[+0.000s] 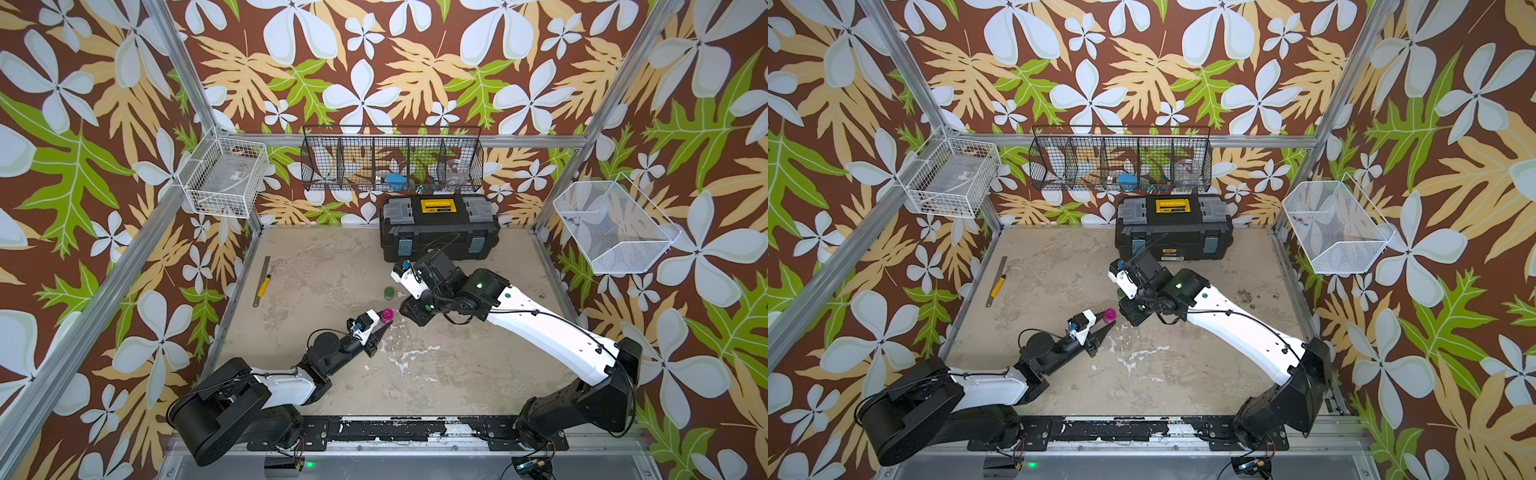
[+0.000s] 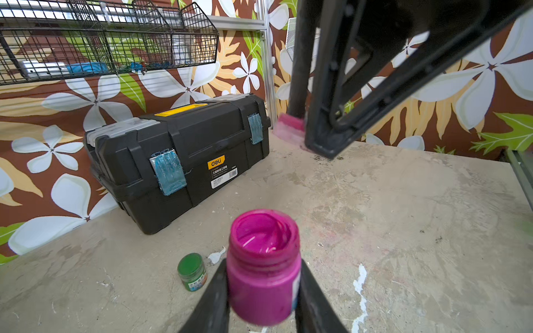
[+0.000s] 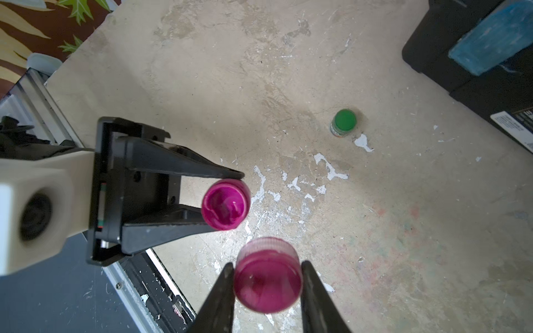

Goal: Close the paint jar lid
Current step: Close the lid on the paint jar.

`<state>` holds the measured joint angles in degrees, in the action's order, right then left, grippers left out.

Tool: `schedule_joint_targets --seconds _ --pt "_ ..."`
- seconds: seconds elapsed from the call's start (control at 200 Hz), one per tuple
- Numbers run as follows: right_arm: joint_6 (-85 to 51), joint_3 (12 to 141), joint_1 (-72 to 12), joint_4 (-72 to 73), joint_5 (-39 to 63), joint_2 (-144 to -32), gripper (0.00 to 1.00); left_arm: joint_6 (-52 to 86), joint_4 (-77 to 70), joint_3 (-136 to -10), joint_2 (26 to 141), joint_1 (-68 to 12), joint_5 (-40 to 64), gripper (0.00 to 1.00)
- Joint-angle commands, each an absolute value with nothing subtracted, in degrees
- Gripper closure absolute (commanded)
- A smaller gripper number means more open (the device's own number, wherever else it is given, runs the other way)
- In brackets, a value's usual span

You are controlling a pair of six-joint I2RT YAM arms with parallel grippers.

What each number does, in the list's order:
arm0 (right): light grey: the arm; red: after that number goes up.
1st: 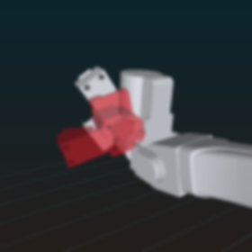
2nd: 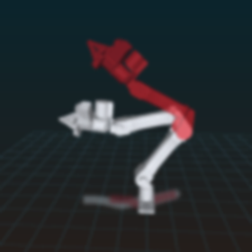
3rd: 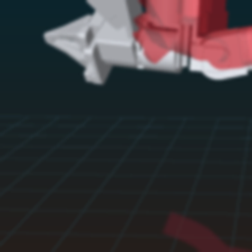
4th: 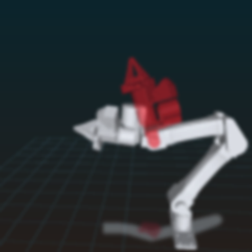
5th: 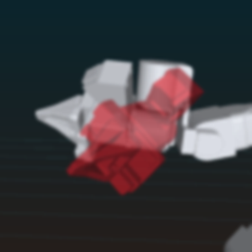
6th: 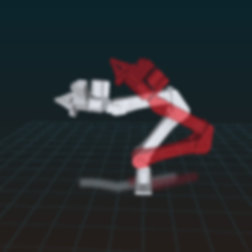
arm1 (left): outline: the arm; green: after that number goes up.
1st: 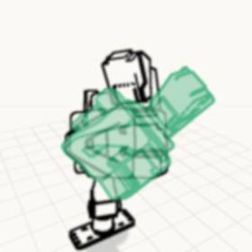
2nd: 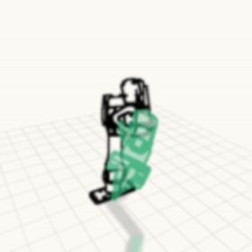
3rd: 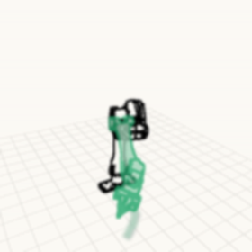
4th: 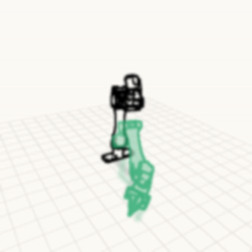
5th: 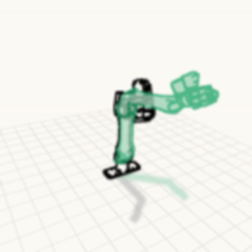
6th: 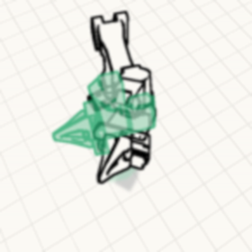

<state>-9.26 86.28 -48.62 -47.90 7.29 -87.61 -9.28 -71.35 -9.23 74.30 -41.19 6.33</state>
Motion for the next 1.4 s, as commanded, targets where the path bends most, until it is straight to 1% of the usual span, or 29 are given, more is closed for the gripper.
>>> schedule_joint_targets --seconds 0.0,0.21,0.465,1.396 --pt "-8.05 88.56 -49.18 -51.69 6.85 -88.94 0.67 -9.14 -71.81 -9.59 74.30 -41.22 7.04 0.94" --pt "-7.03 92.12 -50.59 -52.90 7.86 -92.47 0.67 -9.14 -71.64 -9.66 74.25 -41.22 7.04 0.94" --pt "-6.59 93.25 -51.06 -52.78 8.74 -94.71 0.67 -9.14 -71.54 -9.67 74.26 -41.22 6.94 0.94" --pt "-5.47 96.77 -51.77 -53.60 9.58 -98.58 0.67 -9.32 -71.44 -9.67 73.92 -41.22 6.51 0.94"
